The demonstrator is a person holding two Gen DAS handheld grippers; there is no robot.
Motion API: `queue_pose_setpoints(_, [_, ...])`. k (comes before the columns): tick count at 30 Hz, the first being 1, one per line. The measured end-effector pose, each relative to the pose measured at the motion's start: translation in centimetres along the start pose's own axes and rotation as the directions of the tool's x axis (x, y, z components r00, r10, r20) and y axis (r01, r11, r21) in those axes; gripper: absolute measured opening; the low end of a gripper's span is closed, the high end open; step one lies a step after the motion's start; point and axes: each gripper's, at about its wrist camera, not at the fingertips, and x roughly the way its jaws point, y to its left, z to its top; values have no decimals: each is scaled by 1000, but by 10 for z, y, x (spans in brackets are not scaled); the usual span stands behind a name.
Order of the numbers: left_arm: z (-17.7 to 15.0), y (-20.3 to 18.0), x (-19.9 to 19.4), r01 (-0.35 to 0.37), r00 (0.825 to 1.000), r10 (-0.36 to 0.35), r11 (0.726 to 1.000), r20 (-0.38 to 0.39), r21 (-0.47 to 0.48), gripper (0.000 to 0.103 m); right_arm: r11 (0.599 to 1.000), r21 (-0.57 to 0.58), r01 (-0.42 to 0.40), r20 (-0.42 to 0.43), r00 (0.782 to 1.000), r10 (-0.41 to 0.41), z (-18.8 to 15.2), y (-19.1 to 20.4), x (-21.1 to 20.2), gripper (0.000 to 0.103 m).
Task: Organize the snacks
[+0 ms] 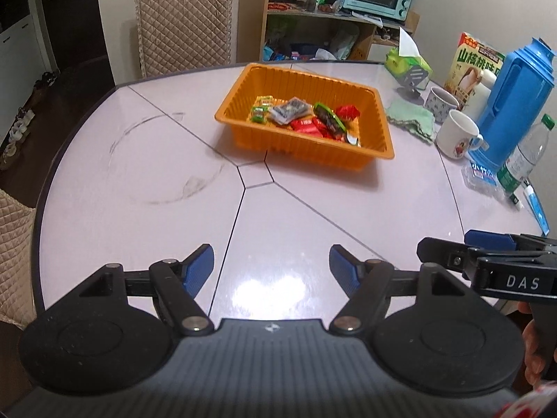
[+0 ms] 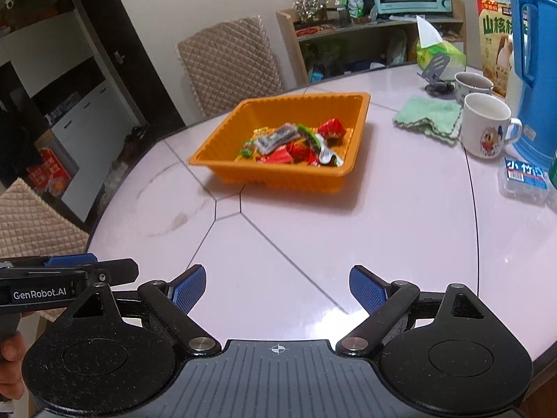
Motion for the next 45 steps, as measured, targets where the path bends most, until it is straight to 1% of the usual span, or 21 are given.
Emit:
queue_pose_setpoints(12, [-27,7,-7,9,999,-10,1000,-43,-11,71,1000,-17,0,-41,999,-1,-20,11,-5,89])
queue_pose_setpoints(18, [-34,12,-9,12,998,-13,1000,-56,-17,71,999,-32,-3,-68,998,1,-27,19,-3,89])
queue_pose_setpoints(26, [-36,14,-14,16,999,-16,1000,-49,-7,71,999,-44,3,-89,996,-7,-31,25,4,89])
queue_pose_setpoints(45, [-36,17,-15,23,998,-24,1000,-50,-9,71,999,-43,7,-93,996,-11,-31,27,6,89])
